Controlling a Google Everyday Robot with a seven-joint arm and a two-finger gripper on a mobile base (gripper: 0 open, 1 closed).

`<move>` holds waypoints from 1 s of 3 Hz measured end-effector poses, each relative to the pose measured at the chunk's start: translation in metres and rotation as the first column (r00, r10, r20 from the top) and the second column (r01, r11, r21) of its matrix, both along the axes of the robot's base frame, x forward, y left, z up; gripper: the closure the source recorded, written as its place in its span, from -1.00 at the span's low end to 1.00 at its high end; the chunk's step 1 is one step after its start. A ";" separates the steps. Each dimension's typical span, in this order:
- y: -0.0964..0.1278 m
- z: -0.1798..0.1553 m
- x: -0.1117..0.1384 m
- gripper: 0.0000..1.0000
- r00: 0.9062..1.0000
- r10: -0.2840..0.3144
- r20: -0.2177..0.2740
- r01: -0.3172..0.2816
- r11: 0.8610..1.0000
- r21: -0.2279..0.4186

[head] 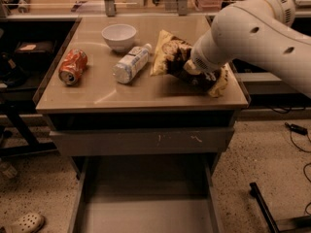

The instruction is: Pick brown chip bag from middle drawer and place on counter

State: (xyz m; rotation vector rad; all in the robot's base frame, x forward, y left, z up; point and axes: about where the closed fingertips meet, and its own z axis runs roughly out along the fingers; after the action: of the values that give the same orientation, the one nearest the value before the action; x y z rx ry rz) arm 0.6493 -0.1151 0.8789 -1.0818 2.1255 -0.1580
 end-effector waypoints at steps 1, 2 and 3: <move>0.003 -0.004 0.002 1.00 1.000 0.005 -0.006 -0.005 1.000 0.001; 0.004 -0.004 0.002 0.74 1.000 0.006 -0.006 -0.006 1.000 0.001; 0.004 -0.004 0.002 0.27 1.000 0.006 -0.006 -0.006 1.000 0.001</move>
Offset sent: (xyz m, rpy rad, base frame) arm 0.0024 0.0034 -0.0039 0.0013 0.0058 0.0055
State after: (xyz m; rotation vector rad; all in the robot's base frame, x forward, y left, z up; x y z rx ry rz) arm 0.6516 -0.1115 0.8751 -1.0887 2.1272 -0.1511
